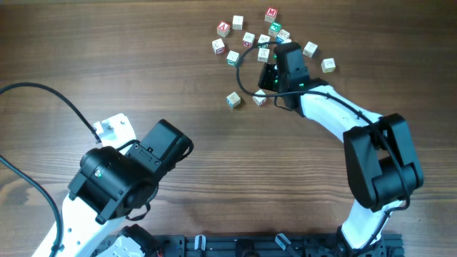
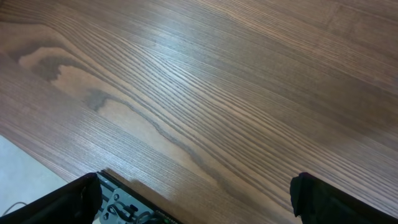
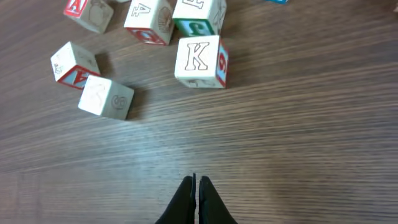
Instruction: Form a circle
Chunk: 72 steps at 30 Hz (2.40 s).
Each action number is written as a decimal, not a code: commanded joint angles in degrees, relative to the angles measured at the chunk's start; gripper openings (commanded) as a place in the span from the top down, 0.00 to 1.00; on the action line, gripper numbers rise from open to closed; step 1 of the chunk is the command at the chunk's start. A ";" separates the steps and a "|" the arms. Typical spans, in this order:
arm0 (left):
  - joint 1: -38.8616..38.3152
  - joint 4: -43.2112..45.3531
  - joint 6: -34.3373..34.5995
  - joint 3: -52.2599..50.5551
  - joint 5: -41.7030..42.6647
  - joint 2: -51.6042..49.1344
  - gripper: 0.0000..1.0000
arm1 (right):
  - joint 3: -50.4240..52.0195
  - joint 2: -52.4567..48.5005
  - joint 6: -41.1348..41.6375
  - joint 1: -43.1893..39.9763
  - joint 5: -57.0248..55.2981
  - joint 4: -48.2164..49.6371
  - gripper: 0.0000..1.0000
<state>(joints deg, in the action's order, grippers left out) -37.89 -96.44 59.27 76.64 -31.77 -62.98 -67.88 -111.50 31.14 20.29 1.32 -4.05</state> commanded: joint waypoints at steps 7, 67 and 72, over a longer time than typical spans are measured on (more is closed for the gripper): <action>-0.09 -0.04 0.81 -0.20 -0.33 0.26 0.00 | -1.51 -4.31 -2.49 0.52 4.04 2.97 0.96; -0.09 -0.04 0.81 -0.20 -0.33 0.26 0.00 | -8.41 -5.25 -2.03 0.74 5.14 -21.07 0.95; -0.09 -0.04 0.81 -0.20 -0.33 0.26 0.00 | -8.41 -5.25 -2.05 0.74 5.18 -21.24 0.95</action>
<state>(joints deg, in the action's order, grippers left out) -37.89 -96.42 59.27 76.64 -31.77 -62.98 -75.48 -118.04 28.45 20.58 7.27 -24.86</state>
